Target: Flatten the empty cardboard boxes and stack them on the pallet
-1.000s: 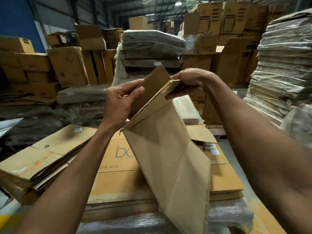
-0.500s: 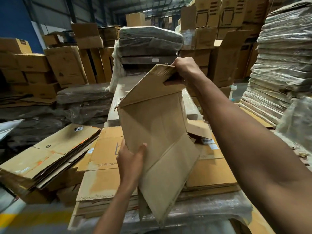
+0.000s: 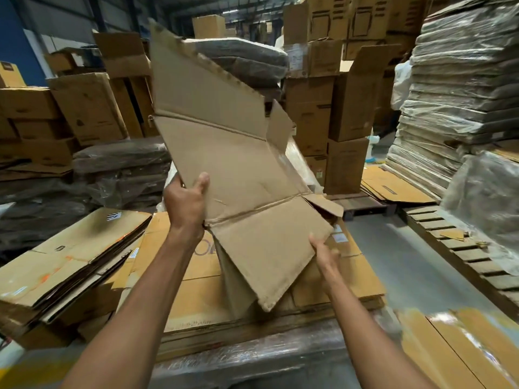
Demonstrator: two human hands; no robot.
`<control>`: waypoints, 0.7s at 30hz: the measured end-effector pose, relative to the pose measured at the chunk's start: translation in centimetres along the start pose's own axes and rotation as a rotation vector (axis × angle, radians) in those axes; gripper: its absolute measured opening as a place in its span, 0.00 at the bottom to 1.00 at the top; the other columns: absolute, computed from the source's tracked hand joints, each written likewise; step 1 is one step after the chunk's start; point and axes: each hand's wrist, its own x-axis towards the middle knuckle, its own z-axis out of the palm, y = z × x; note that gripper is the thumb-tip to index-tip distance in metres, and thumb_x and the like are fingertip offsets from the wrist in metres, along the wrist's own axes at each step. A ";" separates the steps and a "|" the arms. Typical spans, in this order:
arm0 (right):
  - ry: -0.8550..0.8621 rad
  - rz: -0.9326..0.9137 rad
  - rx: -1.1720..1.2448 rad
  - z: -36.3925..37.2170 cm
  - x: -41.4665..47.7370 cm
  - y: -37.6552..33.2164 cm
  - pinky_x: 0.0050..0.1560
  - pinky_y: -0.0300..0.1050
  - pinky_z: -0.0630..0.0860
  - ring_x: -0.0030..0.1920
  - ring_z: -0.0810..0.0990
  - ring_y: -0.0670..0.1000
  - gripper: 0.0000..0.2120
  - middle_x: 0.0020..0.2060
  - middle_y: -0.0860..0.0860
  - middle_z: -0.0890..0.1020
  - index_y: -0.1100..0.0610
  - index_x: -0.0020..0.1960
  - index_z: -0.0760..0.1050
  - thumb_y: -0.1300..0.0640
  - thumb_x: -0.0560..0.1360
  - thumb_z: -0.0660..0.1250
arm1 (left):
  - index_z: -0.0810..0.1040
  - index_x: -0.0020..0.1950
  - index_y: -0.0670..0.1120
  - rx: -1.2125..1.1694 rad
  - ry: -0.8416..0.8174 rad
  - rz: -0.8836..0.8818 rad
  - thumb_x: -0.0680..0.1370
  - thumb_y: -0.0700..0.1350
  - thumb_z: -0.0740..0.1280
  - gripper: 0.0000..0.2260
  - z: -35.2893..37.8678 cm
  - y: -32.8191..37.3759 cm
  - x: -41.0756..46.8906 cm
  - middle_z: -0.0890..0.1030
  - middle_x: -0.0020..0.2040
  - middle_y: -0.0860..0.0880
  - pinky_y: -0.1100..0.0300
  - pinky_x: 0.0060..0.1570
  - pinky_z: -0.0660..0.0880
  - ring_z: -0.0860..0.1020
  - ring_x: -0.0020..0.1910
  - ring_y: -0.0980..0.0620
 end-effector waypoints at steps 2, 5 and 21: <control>-0.094 0.213 0.222 -0.7 -0.9 1.8 0.63 0.61 0.75 0.65 0.76 0.61 0.51 0.66 0.56 0.78 0.54 0.70 0.74 0.23 0.58 0.72 | 0.80 0.59 0.44 -0.072 -0.023 -0.044 0.78 0.39 0.73 0.10 0.9 0.3 0.5 0.86 0.50 0.48 0.48 0.54 0.83 0.85 0.49 0.46; -0.296 0.236 0.695 -0.8 -3.7 -0.5 0.59 0.61 0.77 0.60 0.80 0.63 0.29 0.59 0.61 0.83 0.56 0.66 0.78 0.35 0.76 0.66 | 0.80 0.55 0.42 -0.239 -0.037 -0.118 0.77 0.36 0.72 0.07 1.8 0.7 1.3 0.86 0.50 0.44 0.46 0.53 0.82 0.85 0.47 0.46; 0.202 0.252 0.747 0.4 -5.6 6.2 0.42 0.55 0.86 0.50 0.84 0.61 0.15 0.53 0.63 0.83 0.65 0.53 0.74 0.69 0.71 0.76 | 0.74 0.74 0.45 -0.586 -0.348 -0.899 0.82 0.59 0.61 0.26 -9.3 -16.9 -1.8 0.78 0.69 0.39 0.37 0.63 0.76 0.76 0.68 0.38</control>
